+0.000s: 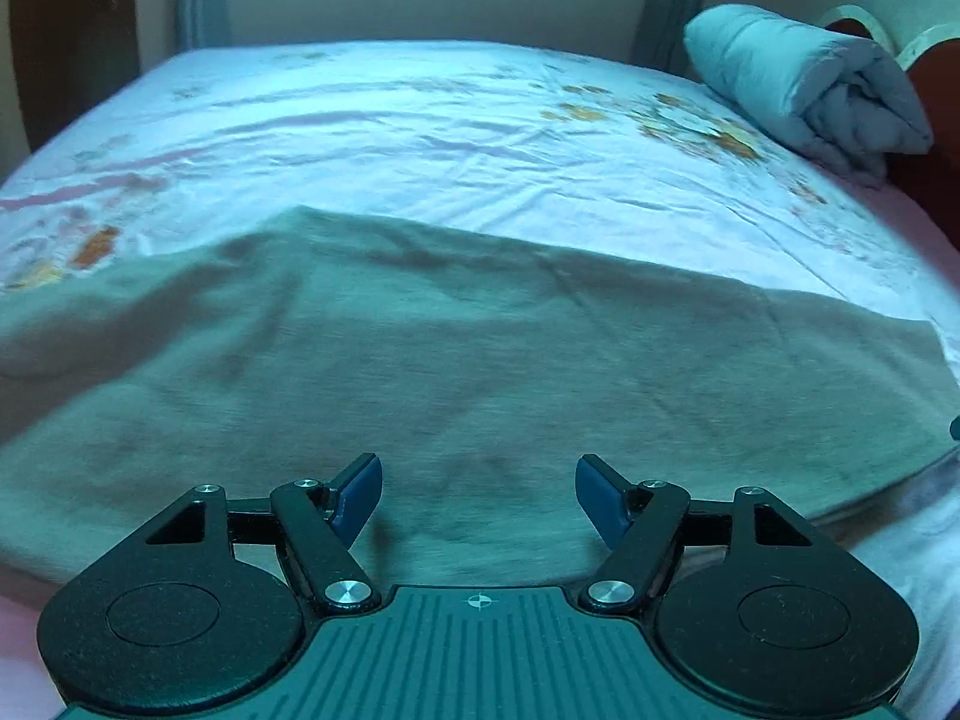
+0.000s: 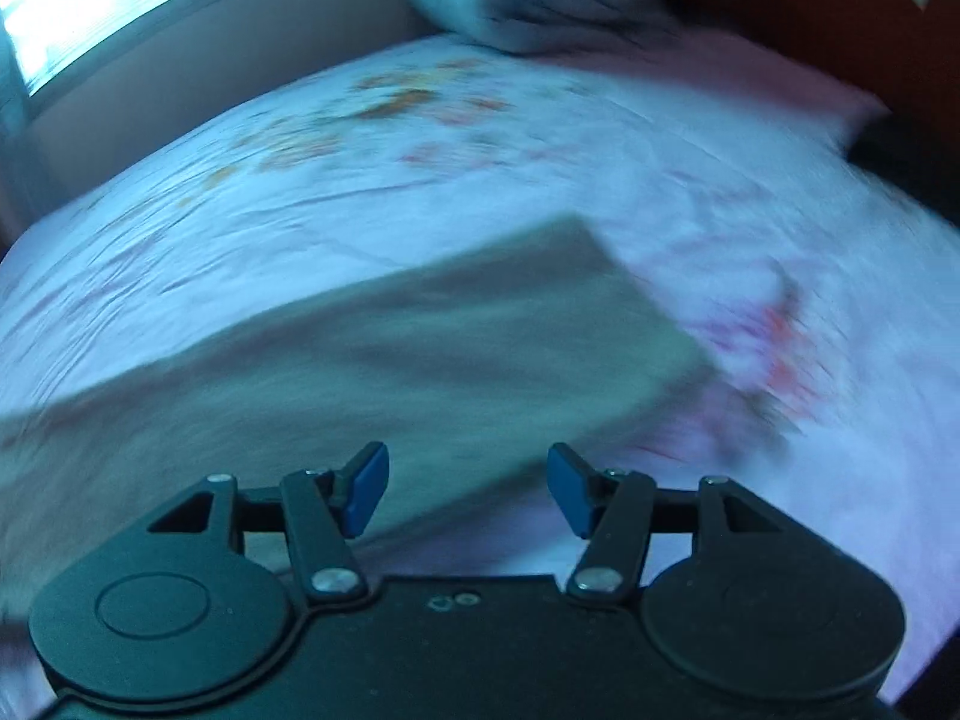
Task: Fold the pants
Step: 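Grasp the pant leg edge with the right gripper and lift it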
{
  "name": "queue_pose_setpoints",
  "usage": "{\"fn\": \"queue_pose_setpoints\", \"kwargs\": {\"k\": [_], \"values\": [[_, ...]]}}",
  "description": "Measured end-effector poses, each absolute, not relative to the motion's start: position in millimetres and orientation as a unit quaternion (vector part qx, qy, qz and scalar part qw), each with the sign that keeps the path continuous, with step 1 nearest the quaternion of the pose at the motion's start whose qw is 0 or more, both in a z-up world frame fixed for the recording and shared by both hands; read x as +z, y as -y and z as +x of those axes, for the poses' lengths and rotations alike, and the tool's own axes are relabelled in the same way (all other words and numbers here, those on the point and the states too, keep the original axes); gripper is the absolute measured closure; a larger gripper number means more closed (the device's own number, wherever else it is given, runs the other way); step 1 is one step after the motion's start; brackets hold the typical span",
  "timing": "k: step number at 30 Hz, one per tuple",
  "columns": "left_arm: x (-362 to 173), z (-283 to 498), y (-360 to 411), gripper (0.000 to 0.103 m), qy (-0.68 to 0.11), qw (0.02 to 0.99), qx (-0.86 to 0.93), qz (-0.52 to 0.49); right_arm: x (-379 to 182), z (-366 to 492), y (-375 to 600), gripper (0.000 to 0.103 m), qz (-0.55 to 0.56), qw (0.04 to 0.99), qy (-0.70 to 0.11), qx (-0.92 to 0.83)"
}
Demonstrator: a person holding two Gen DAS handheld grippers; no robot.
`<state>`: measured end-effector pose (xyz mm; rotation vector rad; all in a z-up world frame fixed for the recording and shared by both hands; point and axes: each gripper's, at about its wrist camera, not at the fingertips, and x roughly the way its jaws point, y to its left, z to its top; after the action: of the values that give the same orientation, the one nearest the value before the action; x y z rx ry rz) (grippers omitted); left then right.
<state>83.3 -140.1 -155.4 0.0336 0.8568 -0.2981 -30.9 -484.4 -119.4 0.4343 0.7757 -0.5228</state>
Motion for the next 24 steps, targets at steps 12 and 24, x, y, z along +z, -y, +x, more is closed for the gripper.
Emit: {"fn": "queue_pose_setpoints", "kwargs": {"k": [12,24], "values": [[-171,71,188,0.031,-0.416,0.887,-0.191,0.060,-145,-57,569,0.051,0.368,0.816,-0.334,-0.295],[-168,73,182,0.031,-0.420,0.886,-0.191,0.046,-157,-59,586,0.077,0.456,0.790,-0.292,-0.287]]}}
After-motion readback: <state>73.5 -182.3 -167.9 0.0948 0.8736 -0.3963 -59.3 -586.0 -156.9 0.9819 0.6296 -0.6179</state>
